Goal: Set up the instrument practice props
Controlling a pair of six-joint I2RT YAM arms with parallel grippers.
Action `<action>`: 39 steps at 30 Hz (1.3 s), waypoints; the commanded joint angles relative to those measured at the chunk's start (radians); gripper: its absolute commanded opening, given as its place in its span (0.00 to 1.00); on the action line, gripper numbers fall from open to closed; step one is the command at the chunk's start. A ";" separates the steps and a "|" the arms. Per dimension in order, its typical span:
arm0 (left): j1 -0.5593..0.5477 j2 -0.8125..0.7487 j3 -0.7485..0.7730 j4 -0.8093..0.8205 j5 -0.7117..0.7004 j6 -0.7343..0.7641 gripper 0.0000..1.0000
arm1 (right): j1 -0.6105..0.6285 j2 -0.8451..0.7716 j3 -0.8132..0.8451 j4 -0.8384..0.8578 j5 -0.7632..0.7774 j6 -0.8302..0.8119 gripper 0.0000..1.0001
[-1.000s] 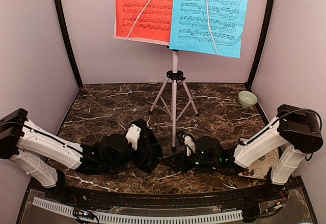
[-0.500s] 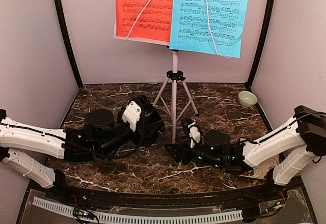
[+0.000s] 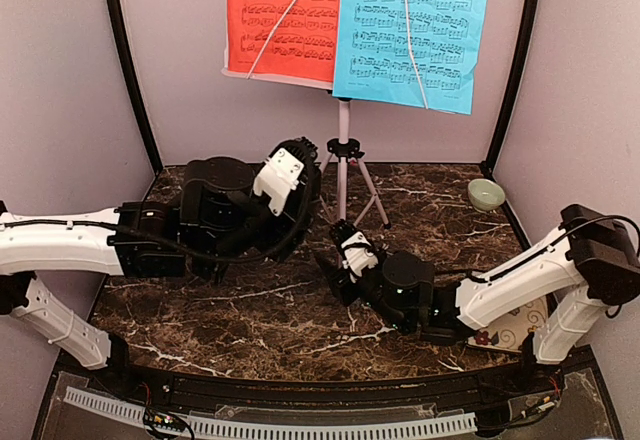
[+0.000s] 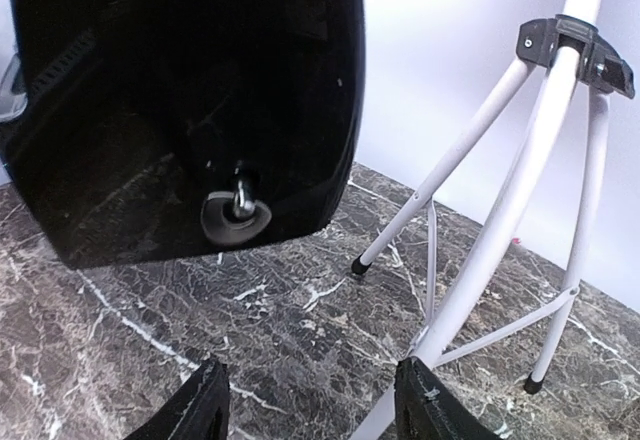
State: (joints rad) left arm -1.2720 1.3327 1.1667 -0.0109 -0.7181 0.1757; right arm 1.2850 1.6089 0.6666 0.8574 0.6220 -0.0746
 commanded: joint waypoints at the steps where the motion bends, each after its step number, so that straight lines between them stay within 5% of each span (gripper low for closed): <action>1: -0.012 0.030 0.141 -0.192 -0.115 -0.092 0.00 | 0.025 0.065 0.059 0.121 0.103 -0.149 0.56; 18: -0.023 0.147 0.361 -0.482 -0.204 -0.237 0.00 | 0.060 0.200 0.172 0.235 0.075 -0.227 0.51; 39: -0.027 0.153 0.376 -0.486 -0.166 -0.268 0.00 | 0.061 0.260 0.220 0.384 0.089 -0.312 0.30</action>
State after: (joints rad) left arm -1.2896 1.5055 1.5066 -0.5262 -0.8734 -0.0868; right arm 1.3354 1.8648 0.8436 1.1172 0.7116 -0.3576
